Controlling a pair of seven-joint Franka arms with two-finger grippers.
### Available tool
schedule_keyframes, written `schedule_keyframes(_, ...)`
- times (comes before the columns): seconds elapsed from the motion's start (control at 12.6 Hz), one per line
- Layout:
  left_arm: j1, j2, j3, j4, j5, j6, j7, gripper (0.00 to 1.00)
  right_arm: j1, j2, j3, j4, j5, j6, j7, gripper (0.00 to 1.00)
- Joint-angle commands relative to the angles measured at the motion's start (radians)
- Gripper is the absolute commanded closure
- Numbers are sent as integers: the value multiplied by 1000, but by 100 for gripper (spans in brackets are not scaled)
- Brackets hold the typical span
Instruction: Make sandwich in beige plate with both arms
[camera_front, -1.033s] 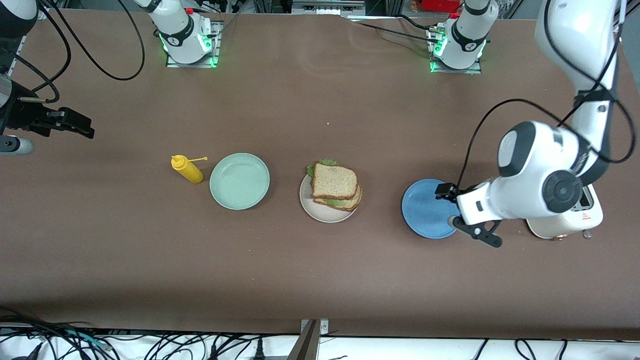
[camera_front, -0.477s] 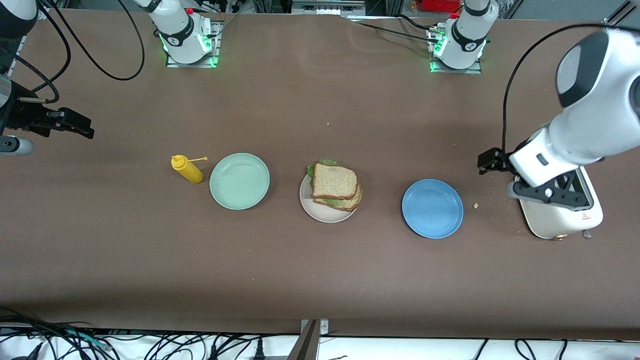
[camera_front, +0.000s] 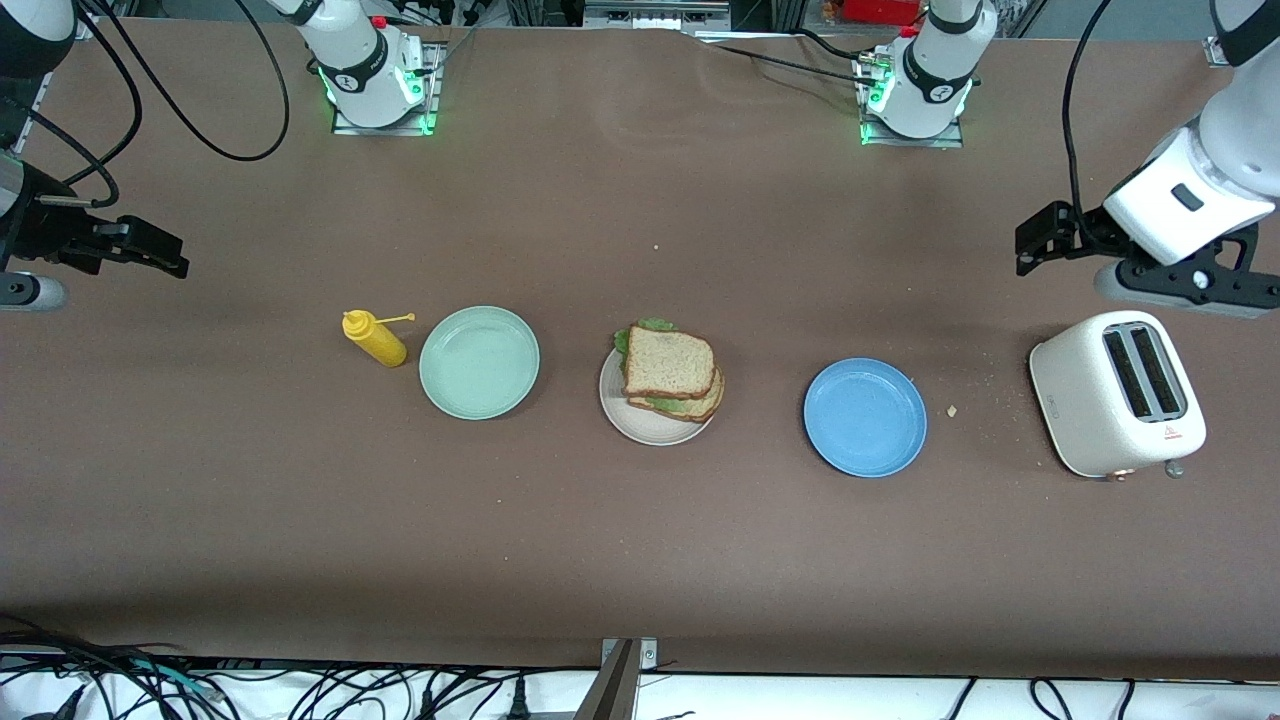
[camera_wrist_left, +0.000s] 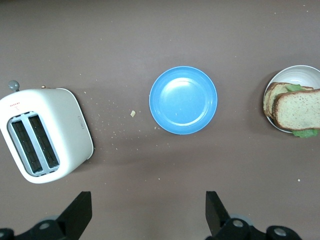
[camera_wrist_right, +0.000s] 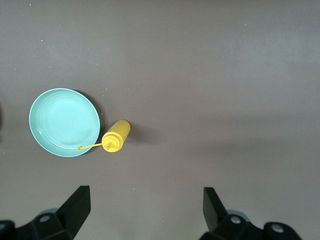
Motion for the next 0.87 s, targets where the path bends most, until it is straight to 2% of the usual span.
schedule_keyframes(0.0,-101,-126,106,-192,-30,103,57,0,0,-5,-2,0,11,3,10,0)
schedule_keyframes(0.16,-97,-159,113,-270,-30,144,54,0,0,-5,-4,0,12,3,10,0)
schedule_keyframes(0.48,-97,-72,111,-206,-23,105,52,0,0,-5,-4,0,11,3,9,0)
schedule_keyframes(0.79,-96,-137,105,-205,-23,78,35,0,0,-5,-4,0,11,3,9,0)
